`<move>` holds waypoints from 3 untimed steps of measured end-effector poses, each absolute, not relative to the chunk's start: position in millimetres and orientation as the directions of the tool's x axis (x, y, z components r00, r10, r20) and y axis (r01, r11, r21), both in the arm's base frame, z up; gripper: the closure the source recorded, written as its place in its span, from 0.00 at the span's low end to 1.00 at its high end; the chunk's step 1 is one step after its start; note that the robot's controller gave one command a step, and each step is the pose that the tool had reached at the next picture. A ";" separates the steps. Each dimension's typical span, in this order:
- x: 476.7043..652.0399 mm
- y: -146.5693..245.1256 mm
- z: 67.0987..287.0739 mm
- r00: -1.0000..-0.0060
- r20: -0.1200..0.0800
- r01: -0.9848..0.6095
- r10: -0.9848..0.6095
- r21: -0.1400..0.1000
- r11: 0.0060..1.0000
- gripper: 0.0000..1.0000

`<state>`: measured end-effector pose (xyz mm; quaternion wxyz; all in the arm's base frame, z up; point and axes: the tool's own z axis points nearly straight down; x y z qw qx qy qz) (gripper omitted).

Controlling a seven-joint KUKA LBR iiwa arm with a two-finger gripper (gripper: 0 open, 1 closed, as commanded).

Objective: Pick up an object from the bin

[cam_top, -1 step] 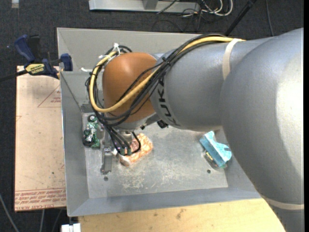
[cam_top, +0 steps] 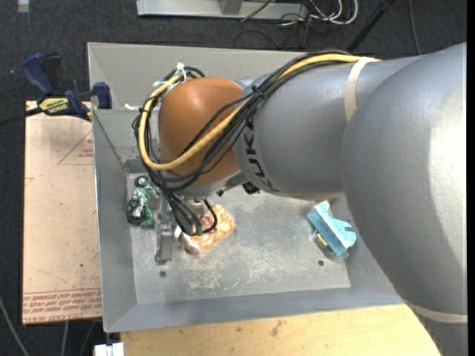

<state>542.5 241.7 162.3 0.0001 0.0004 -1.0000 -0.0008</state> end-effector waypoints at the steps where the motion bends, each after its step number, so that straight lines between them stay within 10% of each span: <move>1: 543.3 226.7 149.5 -0.999 -0.003 -0.037 -0.037 0.003 0.999 0.00; 2: 567.6 167.6 129.4 -0.997 -0.001 -0.079 -0.079 0.002 0.997 0.00; 3: 522.5 151.5 103.5 -0.998 -0.003 -0.061 -0.061 0.000 0.998 0.00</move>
Offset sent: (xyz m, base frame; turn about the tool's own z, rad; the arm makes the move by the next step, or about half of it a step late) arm 0.0341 -0.0918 -0.0388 -0.0842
